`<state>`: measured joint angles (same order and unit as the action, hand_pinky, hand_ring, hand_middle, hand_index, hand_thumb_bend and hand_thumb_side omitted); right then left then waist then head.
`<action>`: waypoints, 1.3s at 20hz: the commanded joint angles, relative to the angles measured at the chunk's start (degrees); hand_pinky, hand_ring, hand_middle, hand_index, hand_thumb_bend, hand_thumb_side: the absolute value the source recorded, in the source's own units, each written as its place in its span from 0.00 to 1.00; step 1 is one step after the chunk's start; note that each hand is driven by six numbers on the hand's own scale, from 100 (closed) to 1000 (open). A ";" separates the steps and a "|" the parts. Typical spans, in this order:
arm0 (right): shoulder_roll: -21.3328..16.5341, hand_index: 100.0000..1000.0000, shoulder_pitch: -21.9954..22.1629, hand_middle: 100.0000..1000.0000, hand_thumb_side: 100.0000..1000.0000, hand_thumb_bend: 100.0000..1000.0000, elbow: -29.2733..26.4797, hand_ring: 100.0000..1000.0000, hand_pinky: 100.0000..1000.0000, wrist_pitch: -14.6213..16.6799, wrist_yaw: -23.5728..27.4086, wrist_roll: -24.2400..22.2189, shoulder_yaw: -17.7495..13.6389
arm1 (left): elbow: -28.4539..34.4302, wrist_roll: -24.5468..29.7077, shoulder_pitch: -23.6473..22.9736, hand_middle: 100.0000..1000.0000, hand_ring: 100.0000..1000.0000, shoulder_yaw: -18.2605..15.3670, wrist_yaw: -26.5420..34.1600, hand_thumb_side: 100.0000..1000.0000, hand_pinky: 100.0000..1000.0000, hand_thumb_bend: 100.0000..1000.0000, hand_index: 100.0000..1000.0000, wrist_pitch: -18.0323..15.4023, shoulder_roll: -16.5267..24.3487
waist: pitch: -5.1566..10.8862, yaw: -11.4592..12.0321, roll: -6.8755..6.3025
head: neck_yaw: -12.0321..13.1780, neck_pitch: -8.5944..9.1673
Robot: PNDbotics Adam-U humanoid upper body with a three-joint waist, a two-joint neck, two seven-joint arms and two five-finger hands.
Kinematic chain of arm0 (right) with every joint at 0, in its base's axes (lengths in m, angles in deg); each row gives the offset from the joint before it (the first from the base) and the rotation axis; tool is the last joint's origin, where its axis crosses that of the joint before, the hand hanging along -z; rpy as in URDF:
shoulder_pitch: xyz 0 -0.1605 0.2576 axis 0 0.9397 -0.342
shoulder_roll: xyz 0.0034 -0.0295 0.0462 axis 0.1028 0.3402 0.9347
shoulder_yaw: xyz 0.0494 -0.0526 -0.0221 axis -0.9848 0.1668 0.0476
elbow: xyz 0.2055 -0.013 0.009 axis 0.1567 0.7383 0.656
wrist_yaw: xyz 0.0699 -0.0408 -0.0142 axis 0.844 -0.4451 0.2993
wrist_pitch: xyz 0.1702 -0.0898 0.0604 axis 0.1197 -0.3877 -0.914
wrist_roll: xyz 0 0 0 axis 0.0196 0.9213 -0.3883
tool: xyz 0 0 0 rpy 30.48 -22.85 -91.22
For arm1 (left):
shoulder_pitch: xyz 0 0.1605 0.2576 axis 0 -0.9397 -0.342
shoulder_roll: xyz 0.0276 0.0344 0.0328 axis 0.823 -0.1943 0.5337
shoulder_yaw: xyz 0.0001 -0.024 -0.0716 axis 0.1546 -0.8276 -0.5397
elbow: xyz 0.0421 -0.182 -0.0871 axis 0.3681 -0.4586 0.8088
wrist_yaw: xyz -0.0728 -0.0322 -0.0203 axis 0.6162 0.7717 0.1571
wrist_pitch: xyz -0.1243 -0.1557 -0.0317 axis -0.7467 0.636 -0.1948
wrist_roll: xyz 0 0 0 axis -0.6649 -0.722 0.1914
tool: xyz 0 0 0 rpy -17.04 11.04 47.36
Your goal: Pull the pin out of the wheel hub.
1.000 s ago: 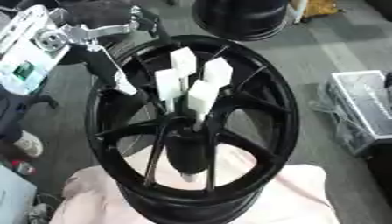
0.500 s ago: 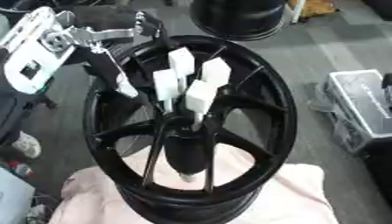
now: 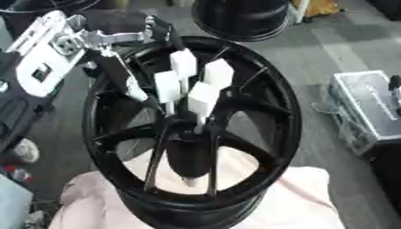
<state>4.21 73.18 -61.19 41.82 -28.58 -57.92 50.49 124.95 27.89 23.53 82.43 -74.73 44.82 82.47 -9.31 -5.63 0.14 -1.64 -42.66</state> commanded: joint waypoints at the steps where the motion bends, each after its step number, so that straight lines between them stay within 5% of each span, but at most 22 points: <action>1: -0.86 0.84 -0.63 0.74 0.32 0.17 -0.45 0.84 0.68 0.05 0.43 -0.20 -0.14 | 0.46 0.53 1.68 0.74 0.69 -0.36 -0.55 0.38 0.72 0.69 0.83 -0.63 0.31 | 0.58 -0.18 0.22 | 0.00 0.50; 11: -0.91 0.84 -0.62 0.74 0.32 0.17 -0.40 0.84 0.68 0.08 0.39 -0.18 -0.24 | 3.24 1.03 1.56 0.52 0.44 0.11 -1.11 0.34 0.63 0.66 0.78 -0.72 1.44 | 0.65 0.06 0.20 | -0.21 0.60; 26: -0.80 0.84 -0.73 0.74 0.32 0.16 -0.40 0.85 0.68 0.14 0.50 -0.42 -0.09 | 1.02 5.91 1.50 0.61 0.46 0.72 -3.85 0.34 0.62 0.64 0.81 -2.29 -0.15 | 0.66 -0.44 0.04 | -0.45 0.99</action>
<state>4.31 73.02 -61.17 41.84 -28.53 -58.24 50.52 125.73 32.38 23.73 83.48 -78.27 43.59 82.01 -9.36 -5.94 0.10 -1.91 -42.21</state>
